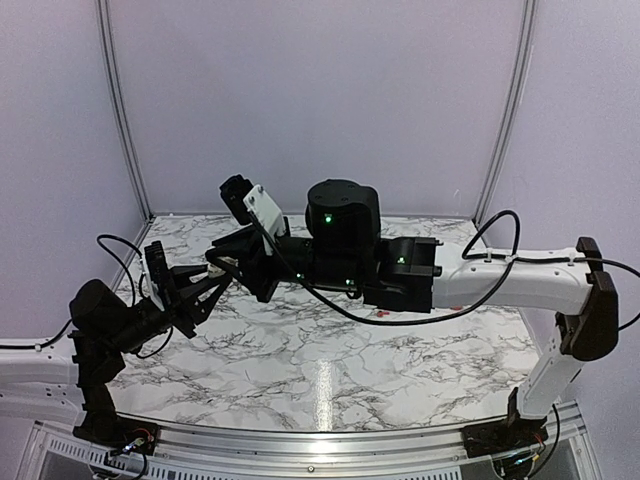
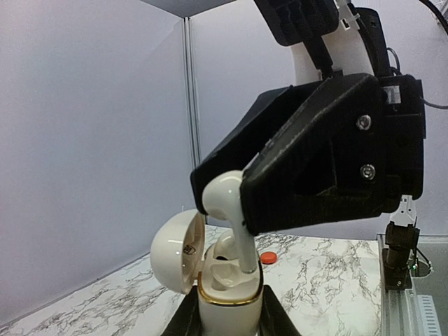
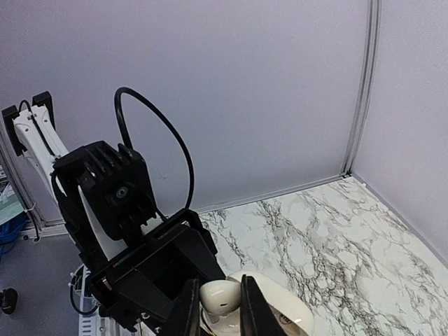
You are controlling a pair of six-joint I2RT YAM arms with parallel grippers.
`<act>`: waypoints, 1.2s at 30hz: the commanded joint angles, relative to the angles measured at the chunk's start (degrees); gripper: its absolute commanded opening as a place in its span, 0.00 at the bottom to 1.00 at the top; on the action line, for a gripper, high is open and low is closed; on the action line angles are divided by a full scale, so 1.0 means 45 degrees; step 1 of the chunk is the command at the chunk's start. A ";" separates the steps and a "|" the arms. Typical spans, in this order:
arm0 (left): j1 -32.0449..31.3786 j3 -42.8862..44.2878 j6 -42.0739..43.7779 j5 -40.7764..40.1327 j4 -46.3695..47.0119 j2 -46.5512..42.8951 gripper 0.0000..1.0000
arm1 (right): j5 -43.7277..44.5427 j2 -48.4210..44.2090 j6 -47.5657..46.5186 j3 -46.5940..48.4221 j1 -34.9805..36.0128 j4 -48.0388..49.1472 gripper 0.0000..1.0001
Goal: Insert the wireless bluetooth earbuds into the charging case
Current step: Insert the left earbud into the left side groove of the charging case.
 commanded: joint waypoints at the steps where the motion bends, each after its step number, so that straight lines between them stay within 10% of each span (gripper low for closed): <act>1: 0.0063 -0.0004 -0.0023 -0.0273 0.1014 0.0039 0.00 | 0.0365 0.0126 0.0209 0.0532 0.0072 0.0658 0.12; 36: 0.0058 -0.0164 -0.0379 -0.0781 0.1763 -0.0020 0.00 | 0.1228 0.1085 0.0756 -0.0081 0.0279 0.2107 0.12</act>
